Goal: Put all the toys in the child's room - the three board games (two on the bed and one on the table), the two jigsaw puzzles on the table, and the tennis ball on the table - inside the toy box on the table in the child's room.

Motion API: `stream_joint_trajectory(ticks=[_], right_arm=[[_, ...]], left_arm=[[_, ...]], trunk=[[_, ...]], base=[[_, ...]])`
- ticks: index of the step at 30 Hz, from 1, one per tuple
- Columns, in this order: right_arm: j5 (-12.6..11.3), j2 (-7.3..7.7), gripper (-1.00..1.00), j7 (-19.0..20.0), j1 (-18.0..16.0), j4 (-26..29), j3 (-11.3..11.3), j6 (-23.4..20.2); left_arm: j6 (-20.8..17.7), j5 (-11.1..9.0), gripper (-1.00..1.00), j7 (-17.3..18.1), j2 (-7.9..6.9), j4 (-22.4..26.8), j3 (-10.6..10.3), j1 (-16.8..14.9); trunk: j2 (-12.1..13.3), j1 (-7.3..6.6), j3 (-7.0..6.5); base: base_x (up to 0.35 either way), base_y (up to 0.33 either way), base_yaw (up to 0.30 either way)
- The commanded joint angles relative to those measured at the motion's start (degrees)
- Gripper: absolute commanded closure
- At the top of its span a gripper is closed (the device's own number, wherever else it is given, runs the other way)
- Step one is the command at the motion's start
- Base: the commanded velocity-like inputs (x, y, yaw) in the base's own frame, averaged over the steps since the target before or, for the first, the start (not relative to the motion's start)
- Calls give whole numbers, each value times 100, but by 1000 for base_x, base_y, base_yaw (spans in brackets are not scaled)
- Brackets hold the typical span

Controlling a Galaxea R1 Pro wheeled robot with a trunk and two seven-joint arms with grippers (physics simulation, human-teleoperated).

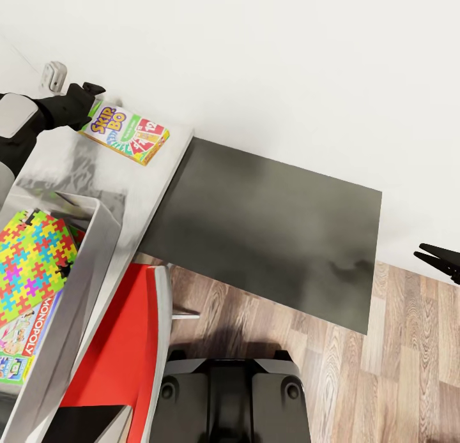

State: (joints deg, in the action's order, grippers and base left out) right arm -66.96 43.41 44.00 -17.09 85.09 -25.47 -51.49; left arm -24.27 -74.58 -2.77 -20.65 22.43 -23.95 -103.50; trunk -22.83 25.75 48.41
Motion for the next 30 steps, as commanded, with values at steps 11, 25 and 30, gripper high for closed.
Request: stream_joint_trajectory(ticks=[11,25,30], right_arm=[[-1,1,-100,12,-5,-2,-2,-27],[-1,1,-100,12,-5,-2,-2,-27],[-2,1,-100,12,-5,-2,-4,-28]], left_arm=[[-8,-56,-100,-35,-8,-21,-37,-4],[-8,-57,-100,-39,-9,-112,-50,-3],[-8,-57,-100,-39,-9,-130,-58,-2]], trunk=[[-9,3,6],[-9,3,6],[-9,3,6]], base=[[0,0,0],[0,0,0],[0,0,0]])
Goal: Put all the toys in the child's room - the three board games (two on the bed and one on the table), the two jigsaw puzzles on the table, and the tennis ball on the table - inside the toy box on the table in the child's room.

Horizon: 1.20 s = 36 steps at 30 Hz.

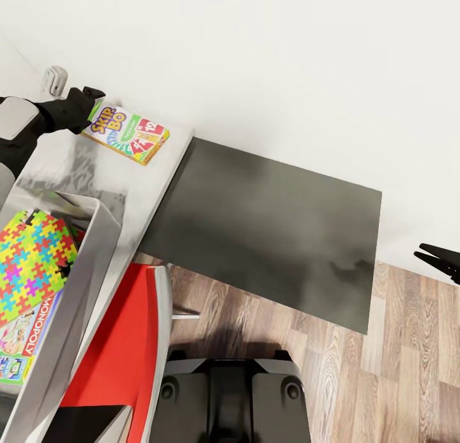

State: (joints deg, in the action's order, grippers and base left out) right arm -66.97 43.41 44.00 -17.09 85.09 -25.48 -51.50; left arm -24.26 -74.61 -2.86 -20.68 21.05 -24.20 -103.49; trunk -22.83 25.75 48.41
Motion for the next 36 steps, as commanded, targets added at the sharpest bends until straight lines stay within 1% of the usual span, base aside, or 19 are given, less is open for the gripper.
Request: stream_joint_trajectory(ticks=[1,36], right_arm=[[-2,1,-100,12,-5,-2,-2,-27],[-8,-6,-100,21,-5,-2,-9,-29]], left_arm=[[-9,-54,-100,-30,-6,6,-35,-4],[-17,-56,-100,-27,2,-21,-41,-5]], trunk=[[-9,3,6],[-9,3,6]], base=[[0,0,0],[0,0,0]])
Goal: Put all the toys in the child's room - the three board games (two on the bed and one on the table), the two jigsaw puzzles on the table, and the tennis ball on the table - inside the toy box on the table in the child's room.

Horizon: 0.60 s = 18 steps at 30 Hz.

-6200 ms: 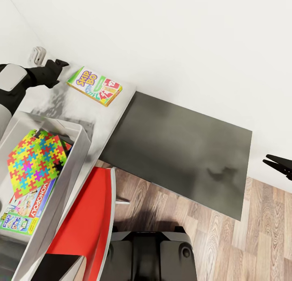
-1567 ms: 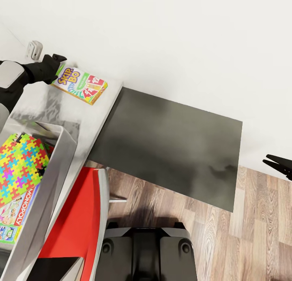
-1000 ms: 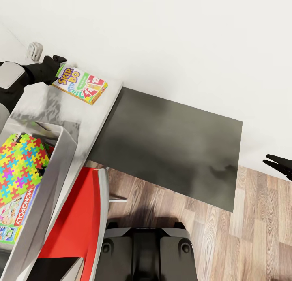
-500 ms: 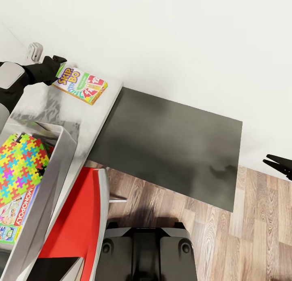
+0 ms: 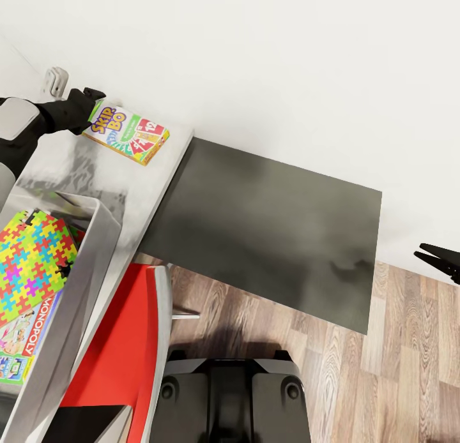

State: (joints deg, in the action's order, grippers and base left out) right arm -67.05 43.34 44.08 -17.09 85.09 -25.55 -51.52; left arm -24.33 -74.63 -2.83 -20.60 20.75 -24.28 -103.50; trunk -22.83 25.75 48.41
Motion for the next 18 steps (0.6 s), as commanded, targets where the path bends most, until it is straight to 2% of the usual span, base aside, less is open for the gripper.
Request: stream_joint_trajectory(ticks=[1,10,18], right_arm=[[-1,1,-100,12,-5,-1,-2,-27],[-1,4,-100,12,-5,-1,-3,-31],[-1,7,-100,13,-5,-1,-3,-33]], left_arm=[[-9,-54,-100,-30,-6,8,-33,-4],[-10,-52,-100,-30,6,-64,-49,-4],[-10,-52,-100,-29,11,-104,-61,-4]], trunk=[[-9,3,6],[-9,3,6],[-9,3,6]], base=[[0,0,0],[0,0,-8],[0,0,-152]])
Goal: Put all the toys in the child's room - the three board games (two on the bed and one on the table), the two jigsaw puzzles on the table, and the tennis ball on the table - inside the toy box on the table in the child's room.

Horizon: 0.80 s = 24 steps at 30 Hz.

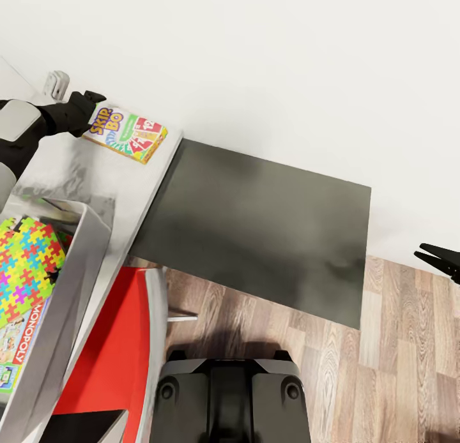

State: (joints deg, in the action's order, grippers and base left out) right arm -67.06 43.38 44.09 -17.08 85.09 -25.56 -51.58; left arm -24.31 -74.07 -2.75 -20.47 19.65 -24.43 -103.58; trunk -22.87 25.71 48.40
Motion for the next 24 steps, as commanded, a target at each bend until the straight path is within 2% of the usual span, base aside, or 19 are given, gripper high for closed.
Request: stream_joint_trajectory(ticks=[1,8,24], right_arm=[[0,2,-100,11,-5,-1,-2,-27],[0,2,-100,11,-5,-1,-2,-27],[0,2,-100,12,-4,-1,-2,-27]], left_arm=[[-12,-108,-100,-37,-2,4,-46,5],[-12,-108,-100,-34,-1,-2,-45,5],[-12,-116,-100,-33,-1,0,-43,5]], trunk=[[-5,8,7],[-5,8,4],[-5,8,2]], base=[[0,0,-196],[0,0,-119],[0,0,-18]])
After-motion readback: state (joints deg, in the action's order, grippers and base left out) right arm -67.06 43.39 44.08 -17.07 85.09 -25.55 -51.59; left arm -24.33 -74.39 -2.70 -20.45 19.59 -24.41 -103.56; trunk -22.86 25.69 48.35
